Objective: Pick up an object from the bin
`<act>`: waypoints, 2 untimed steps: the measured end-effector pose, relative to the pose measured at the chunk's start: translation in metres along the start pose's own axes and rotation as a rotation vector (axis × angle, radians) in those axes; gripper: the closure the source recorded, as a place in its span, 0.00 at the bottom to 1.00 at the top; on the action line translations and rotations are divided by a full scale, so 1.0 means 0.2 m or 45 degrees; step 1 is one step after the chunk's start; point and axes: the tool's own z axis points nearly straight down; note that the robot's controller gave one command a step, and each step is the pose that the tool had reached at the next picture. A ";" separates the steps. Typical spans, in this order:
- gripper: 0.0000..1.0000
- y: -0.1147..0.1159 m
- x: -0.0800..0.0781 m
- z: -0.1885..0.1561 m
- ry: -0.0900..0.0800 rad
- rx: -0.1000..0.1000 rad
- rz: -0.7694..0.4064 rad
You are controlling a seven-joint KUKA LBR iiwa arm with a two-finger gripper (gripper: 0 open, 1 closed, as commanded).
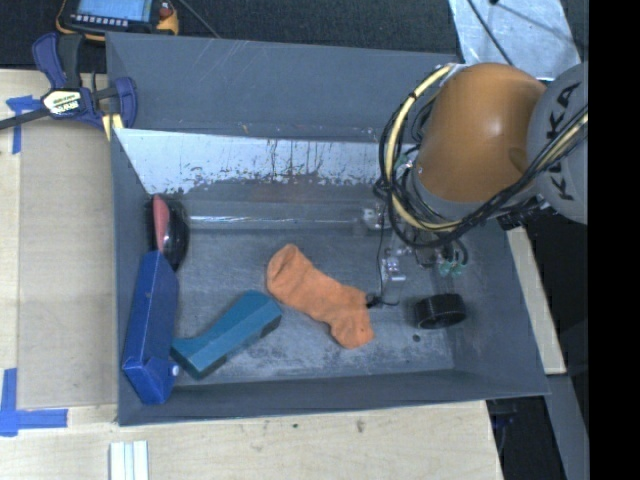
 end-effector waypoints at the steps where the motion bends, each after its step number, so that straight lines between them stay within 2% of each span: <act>1: 0.00 0.00 -0.01 -0.02 -0.011 0.000 0.000; 2: 0.00 0.10 -0.07 0.25 -0.020 0.000 0.010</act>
Offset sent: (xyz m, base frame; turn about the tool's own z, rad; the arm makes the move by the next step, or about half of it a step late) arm 0.0219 0.0456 -0.1194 0.0124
